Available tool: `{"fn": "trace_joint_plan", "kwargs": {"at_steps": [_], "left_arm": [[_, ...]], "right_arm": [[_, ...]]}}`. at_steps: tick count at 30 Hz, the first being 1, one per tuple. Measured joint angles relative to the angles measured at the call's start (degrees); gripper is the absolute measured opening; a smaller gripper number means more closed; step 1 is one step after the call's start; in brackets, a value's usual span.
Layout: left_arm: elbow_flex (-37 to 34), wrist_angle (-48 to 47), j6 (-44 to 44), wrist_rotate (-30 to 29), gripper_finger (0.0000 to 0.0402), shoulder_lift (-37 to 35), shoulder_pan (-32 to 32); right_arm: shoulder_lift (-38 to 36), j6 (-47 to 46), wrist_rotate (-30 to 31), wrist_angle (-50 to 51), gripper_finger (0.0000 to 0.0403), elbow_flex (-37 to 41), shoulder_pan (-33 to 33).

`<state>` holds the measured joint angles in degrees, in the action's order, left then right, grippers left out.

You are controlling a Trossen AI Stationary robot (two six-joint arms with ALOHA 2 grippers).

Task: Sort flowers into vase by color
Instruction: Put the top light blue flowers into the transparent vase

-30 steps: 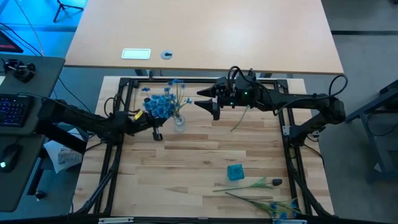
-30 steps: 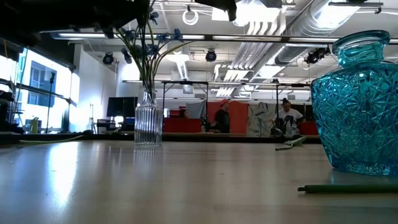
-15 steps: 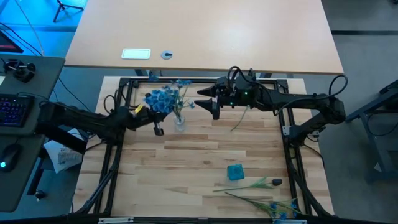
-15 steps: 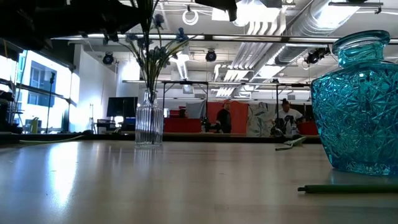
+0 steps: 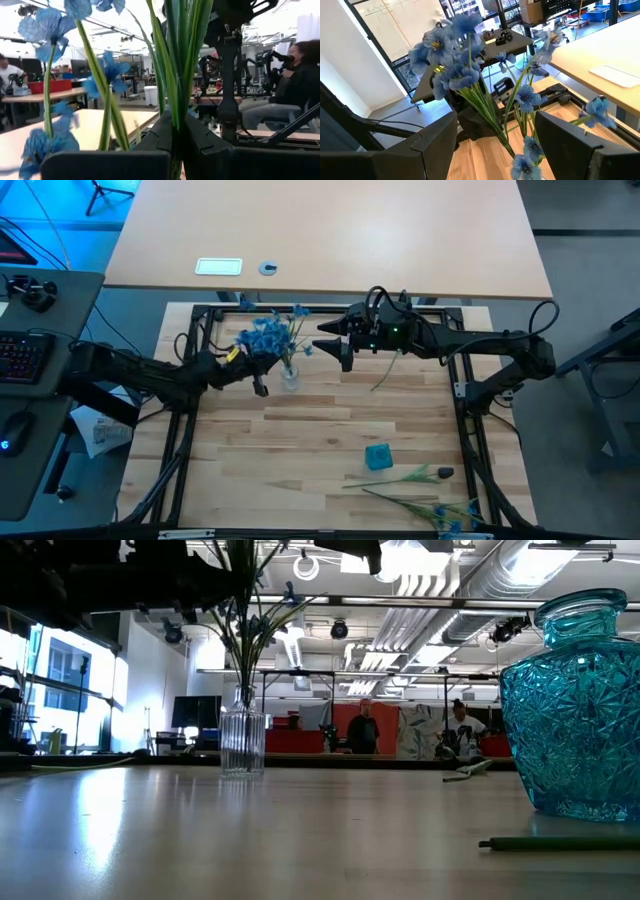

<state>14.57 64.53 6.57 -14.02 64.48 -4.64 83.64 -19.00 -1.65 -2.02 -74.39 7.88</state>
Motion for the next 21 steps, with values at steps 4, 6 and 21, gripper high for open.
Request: {"fn": "trace_joint_plan", "kwargs": {"at_steps": [4, 6, 21], "left_arm": [[0.0, -0.2, -1.6, -1.8, 0.0, 1.6, 0.0], [0.0, -0.1, -2.5, -2.7, 0.0, 2.7, 0.0], [0.0, -0.1, -6.9, -6.2, 0.0, 11.7, 0.0]], "right_arm": [[0.0, 0.0, 0.1, 0.0, 0.0264, 0.0, 0.0], [0.0, 0.0, 0.1, 0.0, 0.0264, 0.0, 0.0], [0.0, 0.0, 0.0, 0.0, 0.0264, 0.0, 0.0]]}}
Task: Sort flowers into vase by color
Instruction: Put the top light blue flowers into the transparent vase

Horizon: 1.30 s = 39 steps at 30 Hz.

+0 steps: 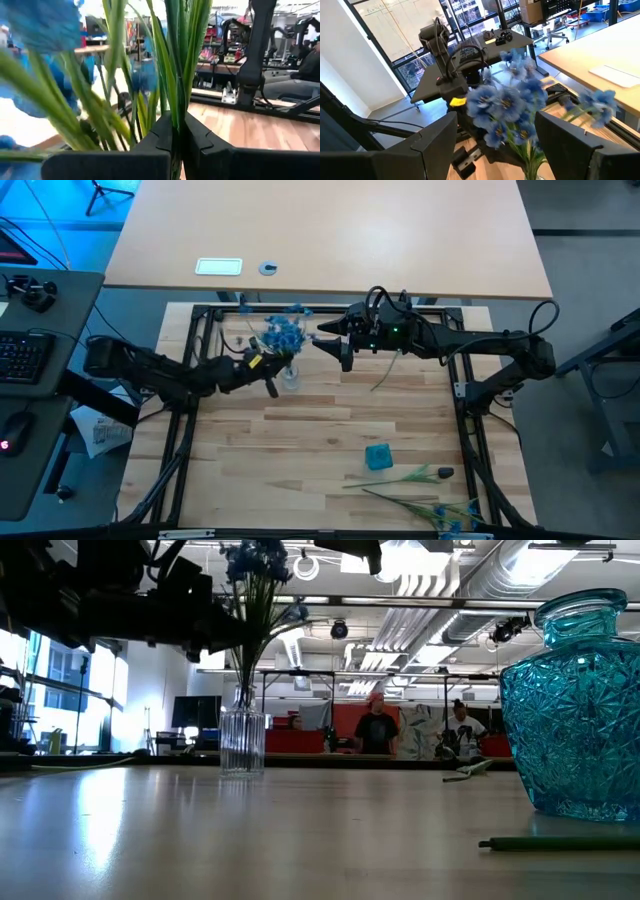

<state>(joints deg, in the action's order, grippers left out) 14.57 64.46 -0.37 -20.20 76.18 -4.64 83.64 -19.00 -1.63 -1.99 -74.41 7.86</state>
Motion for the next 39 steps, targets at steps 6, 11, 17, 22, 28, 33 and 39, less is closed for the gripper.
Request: {"fn": "trace_joint_plan", "kwargs": {"at_steps": [6, 11, 17, 22, 28, 33, 39], "left_arm": [[0.0, 0.1, -2.2, -1.5, 0.0, 3.9, 0.0], [0.1, 0.4, -4.7, -4.0, 0.0, 6.6, 0.0], [0.2, 0.6, -5.5, -4.6, 0.0, 7.5, 0.1], [0.1, 0.4, -5.5, -4.5, 0.0004, 7.3, 0.1], [0.0, -0.4, -5.4, -3.6, 0.0051, 7.4, 0.2], [-0.1, -0.9, -5.4, -2.3, 0.0125, 6.2, 1.3], [-0.1, -2.1, -5.1, -2.3, 0.0206, 1.3, 2.8]], "right_arm": [[0.0, 0.0, 0.0, 0.0, 0.0264, 0.0, 0.0], [0.0, 0.0, 0.0, 0.0, 0.0264, 0.0, 0.0], [0.0, 0.0, 0.0, 0.0, 0.0264, 0.0, 0.0], [0.0, 0.0, 0.0, 0.0, 0.0264, 0.0, 0.0], [0.0, 0.0, 0.0, 0.0, 0.0264, 0.0, 0.0], [0.0, 0.0, -0.1, 0.0, 0.0264, 0.0, 0.0], [0.0, 0.0, -0.1, 0.0, 0.0264, 0.0, 0.0]]}}
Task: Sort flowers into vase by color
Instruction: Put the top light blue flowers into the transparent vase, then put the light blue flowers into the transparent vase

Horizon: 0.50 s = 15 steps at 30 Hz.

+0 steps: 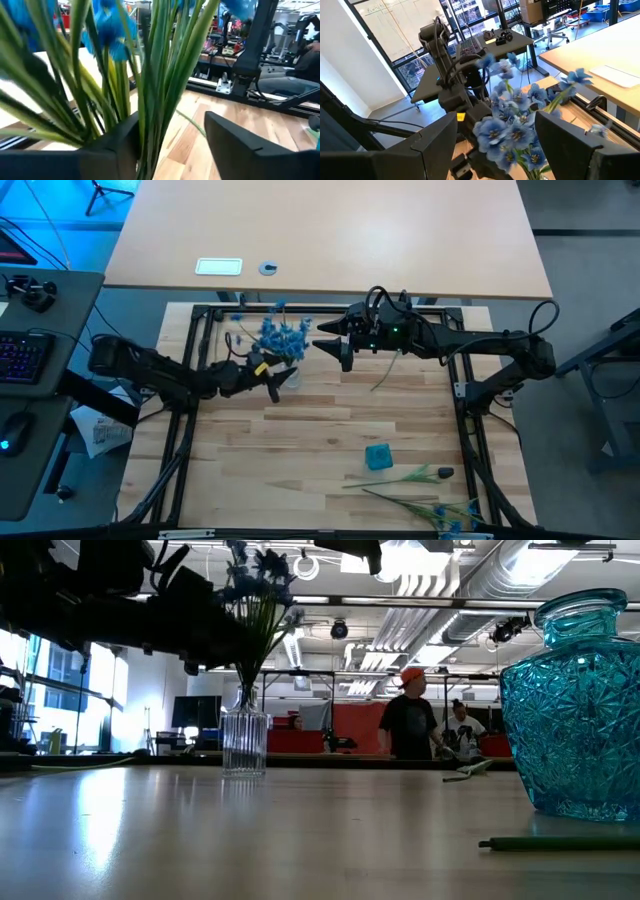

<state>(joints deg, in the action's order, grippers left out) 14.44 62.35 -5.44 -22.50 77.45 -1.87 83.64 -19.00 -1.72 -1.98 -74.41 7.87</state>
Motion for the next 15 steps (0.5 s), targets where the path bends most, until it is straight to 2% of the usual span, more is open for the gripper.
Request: {"fn": "trace_joint_plan", "kwargs": {"at_steps": [3, 7, 15], "left_arm": [[0.0, -2.7, 2.6, 0.0, 0.0232, -3.7, 1.0], [0.0, -10.5, 3.4, 0.0, 0.0245, -9.0, 1.6], [0.1, -30.9, -5.5, 0.1, 0.0246, -21.0, 3.2]], "right_arm": [[0.0, 0.0, 0.0, 0.0, 0.0264, 0.0, 0.0], [0.0, 1.1, 0.0, 0.0, 0.0264, 0.0, 0.0], [-0.7, 2.9, 0.0, -0.1, 0.0264, -0.1, 0.0]]}}
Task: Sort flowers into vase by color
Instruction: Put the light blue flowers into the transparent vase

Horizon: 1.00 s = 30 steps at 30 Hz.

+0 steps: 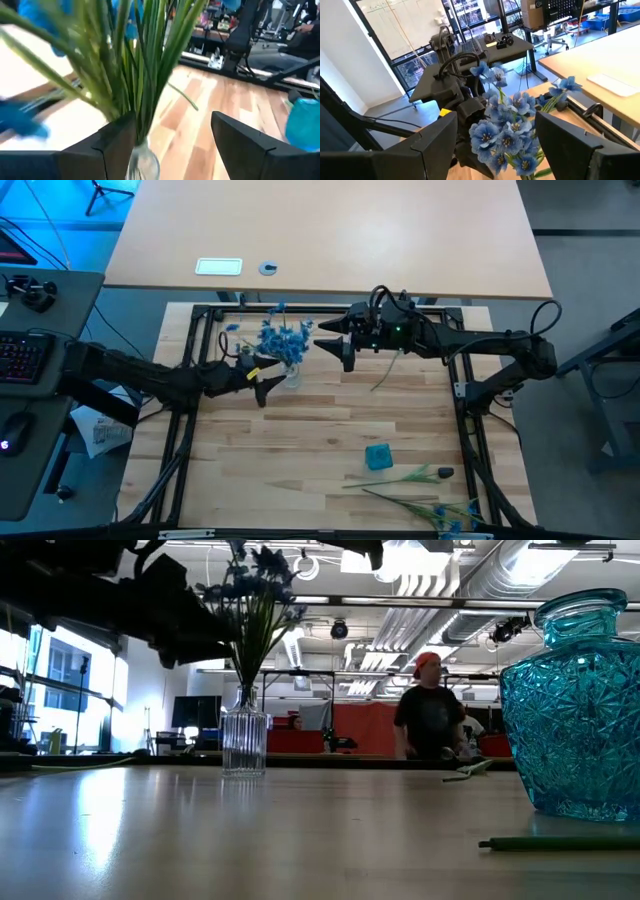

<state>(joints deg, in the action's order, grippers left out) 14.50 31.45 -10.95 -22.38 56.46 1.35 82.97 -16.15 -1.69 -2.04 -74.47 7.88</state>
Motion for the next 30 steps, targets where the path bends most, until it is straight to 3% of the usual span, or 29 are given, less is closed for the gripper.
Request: {"fn": "trace_joint_plan", "kwargs": {"at_steps": [12, 21, 25, 30], "left_arm": [[0.0, -21.1, -7.8, 4.4, 0.0246, -16.6, 4.2], [0.0, -22.0, -21.2, 14.8, 0.0246, -27.0, 6.5], [0.0, -22.6, -24.8, 17.8, 0.0246, -30.3, 8.0], [0.0, -24.4, -27.2, 17.9, 0.0246, -31.0, 10.4]], "right_arm": [[-0.3, 1.2, 0.0, 0.1, 0.0264, 0.0, 0.0], [-4.6, 2.7, 0.0, 2.9, 0.0264, 0.0, 0.0], [-7.6, -2.0, -1.5, 8.1, 0.0264, 0.0, -0.1], [-9.4, -13.0, -8.7, 19.9, 0.0264, 0.0, -3.2]]}}
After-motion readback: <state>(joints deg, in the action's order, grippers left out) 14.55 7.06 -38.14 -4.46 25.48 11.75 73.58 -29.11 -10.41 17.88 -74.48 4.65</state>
